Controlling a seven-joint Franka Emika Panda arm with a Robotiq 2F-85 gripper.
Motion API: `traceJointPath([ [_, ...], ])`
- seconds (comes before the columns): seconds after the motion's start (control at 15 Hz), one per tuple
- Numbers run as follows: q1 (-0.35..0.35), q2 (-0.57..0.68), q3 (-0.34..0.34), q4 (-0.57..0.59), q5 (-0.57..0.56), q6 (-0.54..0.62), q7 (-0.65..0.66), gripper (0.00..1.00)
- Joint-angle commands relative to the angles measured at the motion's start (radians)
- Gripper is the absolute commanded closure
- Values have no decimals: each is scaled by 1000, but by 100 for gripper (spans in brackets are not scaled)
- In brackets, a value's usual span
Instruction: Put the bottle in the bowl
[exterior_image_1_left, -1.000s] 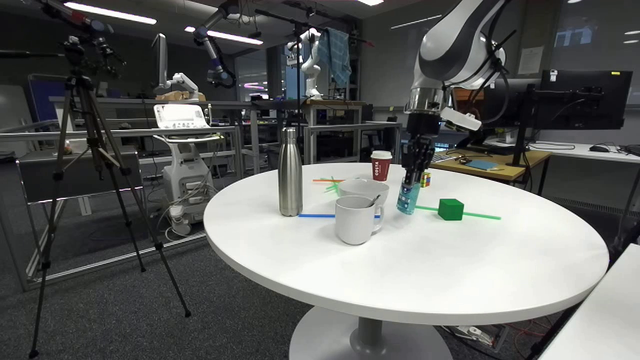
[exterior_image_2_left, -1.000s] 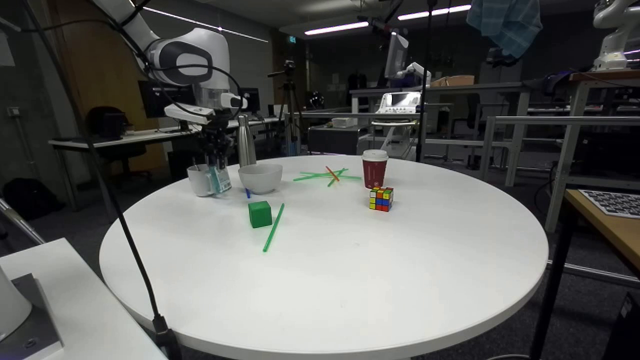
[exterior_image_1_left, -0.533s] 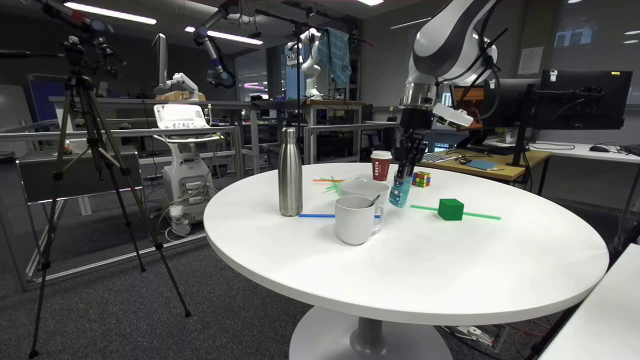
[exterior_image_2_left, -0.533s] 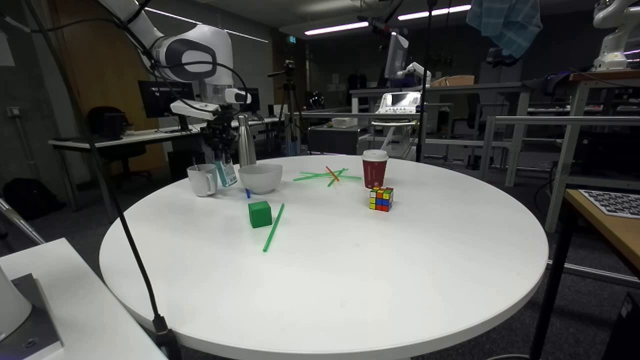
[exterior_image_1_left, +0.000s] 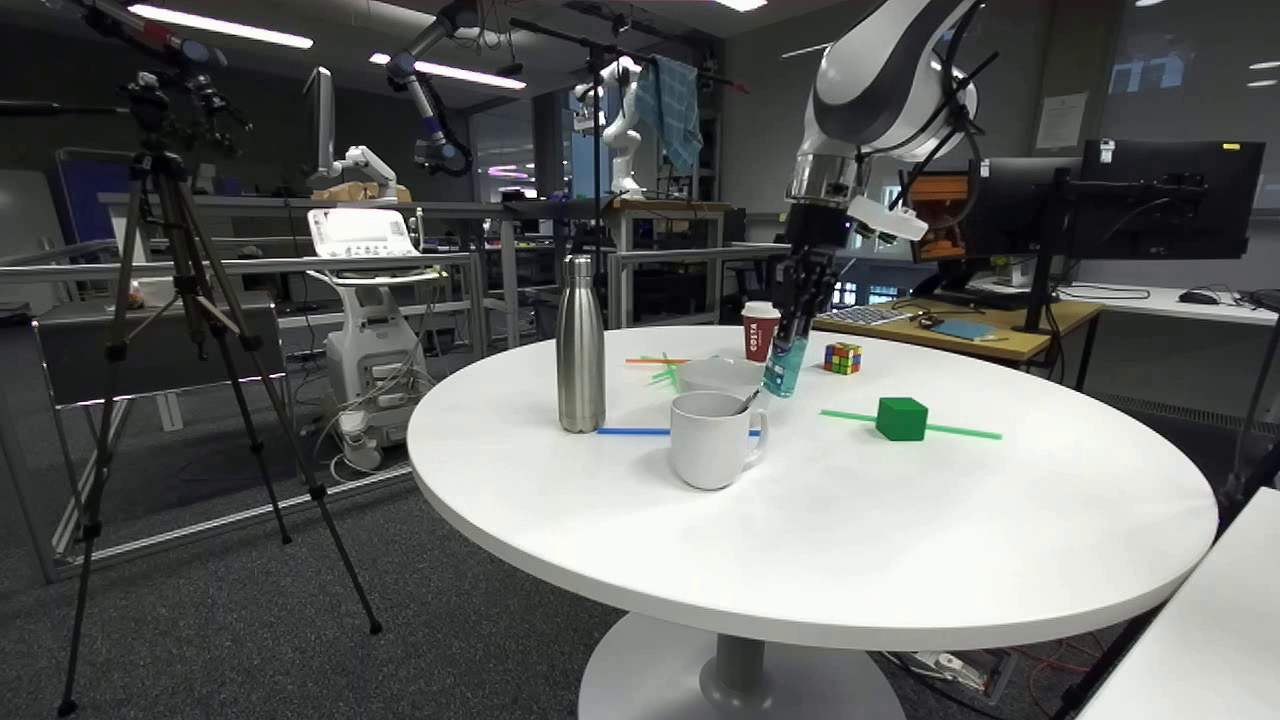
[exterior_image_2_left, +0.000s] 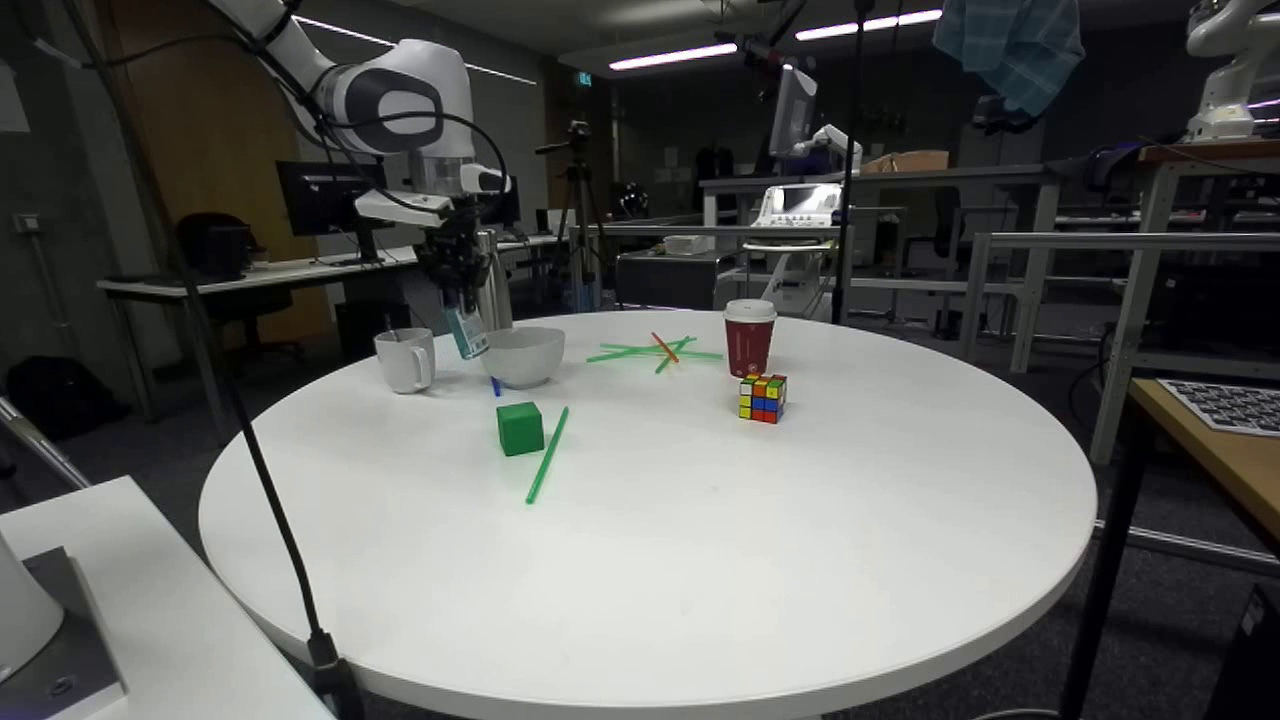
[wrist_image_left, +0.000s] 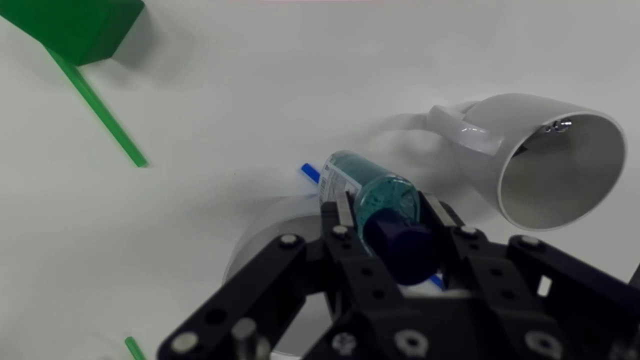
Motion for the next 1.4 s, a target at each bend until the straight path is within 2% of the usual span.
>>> traceJointPath([
  [0.0,-11,46,8,60,-44,3,48,89],
  [1.33,-6,98,12,159,-87,3,93,89],
])
